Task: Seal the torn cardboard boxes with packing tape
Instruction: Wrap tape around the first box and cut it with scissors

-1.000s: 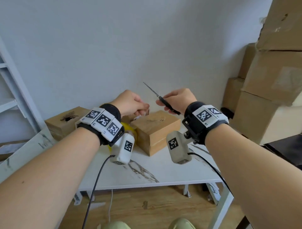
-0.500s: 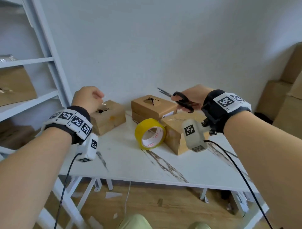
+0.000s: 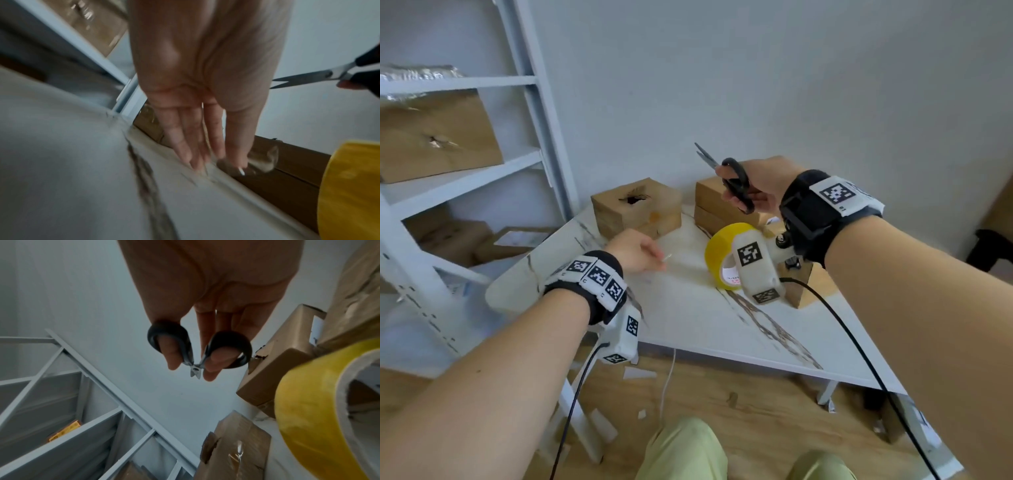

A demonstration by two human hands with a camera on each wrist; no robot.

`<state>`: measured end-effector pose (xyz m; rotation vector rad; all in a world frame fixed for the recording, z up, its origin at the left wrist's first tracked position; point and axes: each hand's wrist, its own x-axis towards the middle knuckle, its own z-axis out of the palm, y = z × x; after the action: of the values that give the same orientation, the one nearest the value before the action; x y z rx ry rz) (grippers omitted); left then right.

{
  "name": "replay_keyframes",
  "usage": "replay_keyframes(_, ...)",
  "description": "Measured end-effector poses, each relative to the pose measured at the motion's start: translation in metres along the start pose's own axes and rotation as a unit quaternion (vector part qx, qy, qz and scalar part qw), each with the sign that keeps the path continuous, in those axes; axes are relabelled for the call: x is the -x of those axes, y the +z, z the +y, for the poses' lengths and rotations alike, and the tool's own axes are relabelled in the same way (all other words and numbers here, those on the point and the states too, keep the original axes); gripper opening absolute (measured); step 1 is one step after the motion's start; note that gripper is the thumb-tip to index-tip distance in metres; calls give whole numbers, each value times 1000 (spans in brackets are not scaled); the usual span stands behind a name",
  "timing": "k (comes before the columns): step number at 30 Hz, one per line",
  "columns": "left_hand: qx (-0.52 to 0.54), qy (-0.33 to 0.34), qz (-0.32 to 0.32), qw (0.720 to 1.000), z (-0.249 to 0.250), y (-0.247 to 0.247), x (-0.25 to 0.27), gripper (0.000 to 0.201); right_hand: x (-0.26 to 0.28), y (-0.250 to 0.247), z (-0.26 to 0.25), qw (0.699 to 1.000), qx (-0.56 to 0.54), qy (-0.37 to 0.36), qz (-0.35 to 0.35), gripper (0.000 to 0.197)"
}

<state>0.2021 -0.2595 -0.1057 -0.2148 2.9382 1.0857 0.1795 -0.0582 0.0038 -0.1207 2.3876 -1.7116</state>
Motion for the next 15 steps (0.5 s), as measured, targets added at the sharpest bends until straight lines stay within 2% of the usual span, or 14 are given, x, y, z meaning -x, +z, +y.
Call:
replay_keyframes(4, -96, -4, -1, 995, -4, -4, -6, 17, -1, 15, 1, 999, 38, 3, -27, 36)
replay_keyframes(8, -170, -31, -34, 984, -2, -2, -7, 37, 1, 19, -2, 998, 50, 3, -26, 38)
replay_keyframes(10, -195, -40, -29, 980, 0, -2, -6, 39, 0, 19, -2, 999, 46, -1, -22, 36)
replay_keyframes(15, -82, -93, -22, 992, 1, -7, -13, 29, -2, 13, 1, 999, 48, 8, -22, 32)
